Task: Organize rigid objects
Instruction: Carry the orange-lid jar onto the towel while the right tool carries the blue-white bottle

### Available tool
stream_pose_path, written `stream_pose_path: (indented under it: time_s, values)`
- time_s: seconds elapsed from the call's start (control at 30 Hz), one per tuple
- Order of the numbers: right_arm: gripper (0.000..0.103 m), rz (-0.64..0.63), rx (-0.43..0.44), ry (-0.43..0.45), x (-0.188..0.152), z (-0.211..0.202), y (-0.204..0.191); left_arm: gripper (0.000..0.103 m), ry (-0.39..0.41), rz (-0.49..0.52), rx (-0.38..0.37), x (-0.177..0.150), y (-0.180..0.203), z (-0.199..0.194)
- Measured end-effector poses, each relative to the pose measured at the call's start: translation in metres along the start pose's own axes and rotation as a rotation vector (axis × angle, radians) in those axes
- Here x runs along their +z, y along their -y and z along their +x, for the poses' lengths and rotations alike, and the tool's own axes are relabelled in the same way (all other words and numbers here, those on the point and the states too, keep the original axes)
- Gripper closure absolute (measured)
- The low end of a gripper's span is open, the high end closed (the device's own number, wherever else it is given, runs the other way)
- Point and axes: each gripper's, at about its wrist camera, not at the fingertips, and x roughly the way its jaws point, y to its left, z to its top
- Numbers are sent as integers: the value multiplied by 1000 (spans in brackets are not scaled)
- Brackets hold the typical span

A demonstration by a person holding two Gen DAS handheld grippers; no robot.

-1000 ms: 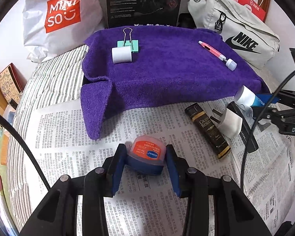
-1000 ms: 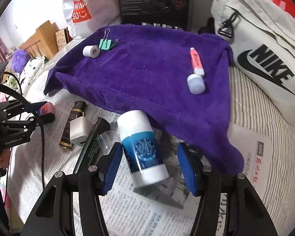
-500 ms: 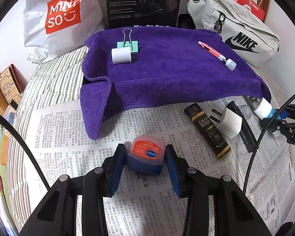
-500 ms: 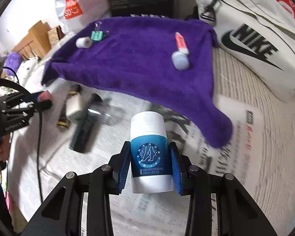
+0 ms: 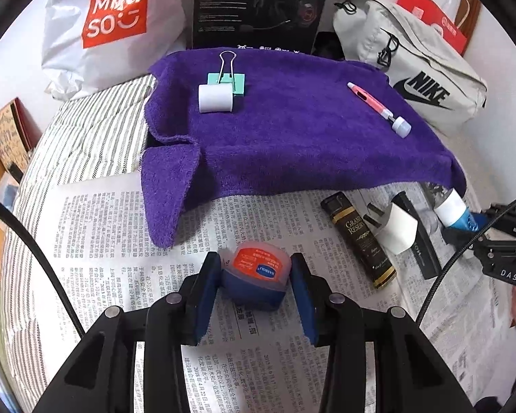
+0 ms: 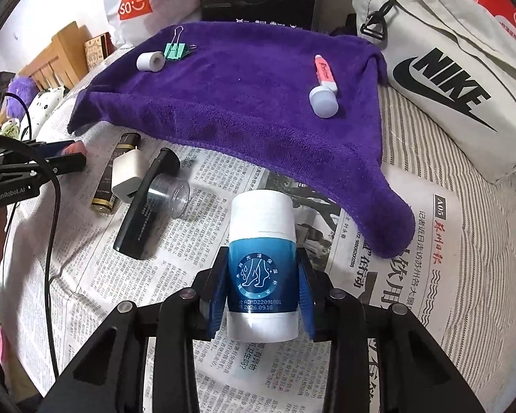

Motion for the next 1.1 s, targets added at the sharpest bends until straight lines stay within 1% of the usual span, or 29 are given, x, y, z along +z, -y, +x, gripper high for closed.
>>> stream_pose_path:
  time_s: [0.07,0.37,0.6,0.9,1.1]
  values:
    - [67,17,19,-1,-2,-3,2,64,-3,-13,-4,0,-1,-2]
    - [67,39,21,44,1,-27,17,64,8,-16,-14,-4,0,-18]
    - [67,39,12,59,10,-34,23,64,25,-15,-7,1,-1,-30]
    - [67,15,9,91,34,-41,26,64,52,-2,-1,20,-2,-39]
    - [67,5,5,104,56,-37,28,64,71,0,-4,40,-7,-40]
